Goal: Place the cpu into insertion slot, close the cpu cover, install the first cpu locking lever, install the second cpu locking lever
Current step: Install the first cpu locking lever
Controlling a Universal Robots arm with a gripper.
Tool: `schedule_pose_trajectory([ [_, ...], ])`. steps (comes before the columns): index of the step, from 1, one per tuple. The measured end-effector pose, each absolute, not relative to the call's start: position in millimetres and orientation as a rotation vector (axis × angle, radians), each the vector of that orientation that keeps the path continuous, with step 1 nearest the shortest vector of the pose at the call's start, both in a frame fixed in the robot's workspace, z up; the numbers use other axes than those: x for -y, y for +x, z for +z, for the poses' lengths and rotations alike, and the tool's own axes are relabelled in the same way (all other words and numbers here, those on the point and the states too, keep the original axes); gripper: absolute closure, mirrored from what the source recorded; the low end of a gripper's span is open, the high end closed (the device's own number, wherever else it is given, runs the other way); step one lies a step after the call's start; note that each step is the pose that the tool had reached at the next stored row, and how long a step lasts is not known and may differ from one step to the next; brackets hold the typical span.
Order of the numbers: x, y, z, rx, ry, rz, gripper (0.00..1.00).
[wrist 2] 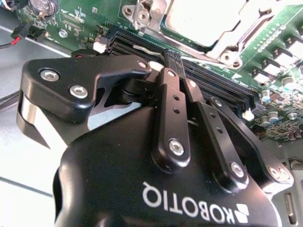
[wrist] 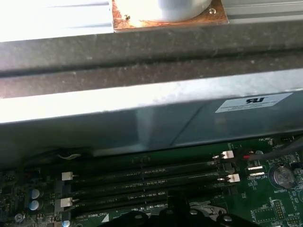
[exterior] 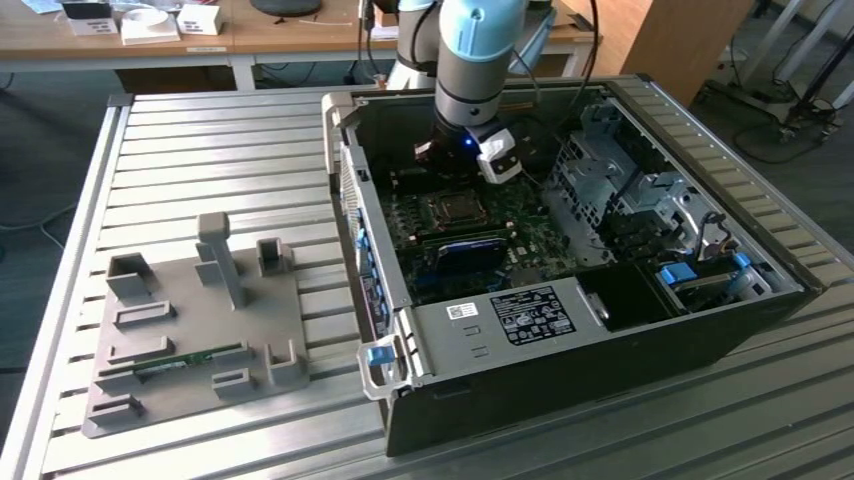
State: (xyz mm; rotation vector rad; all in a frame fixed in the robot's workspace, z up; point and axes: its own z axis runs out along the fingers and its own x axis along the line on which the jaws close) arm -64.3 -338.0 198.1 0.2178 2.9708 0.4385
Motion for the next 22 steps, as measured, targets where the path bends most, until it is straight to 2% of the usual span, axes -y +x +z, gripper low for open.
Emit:
schedule_pose_trajectory([
  [15,331.7,-63.9,198.0,-2.961,0.272,0.433,0.89],
  [22,331.6,-63.5,196.9,-2.963,0.274,0.4,0.89],
])
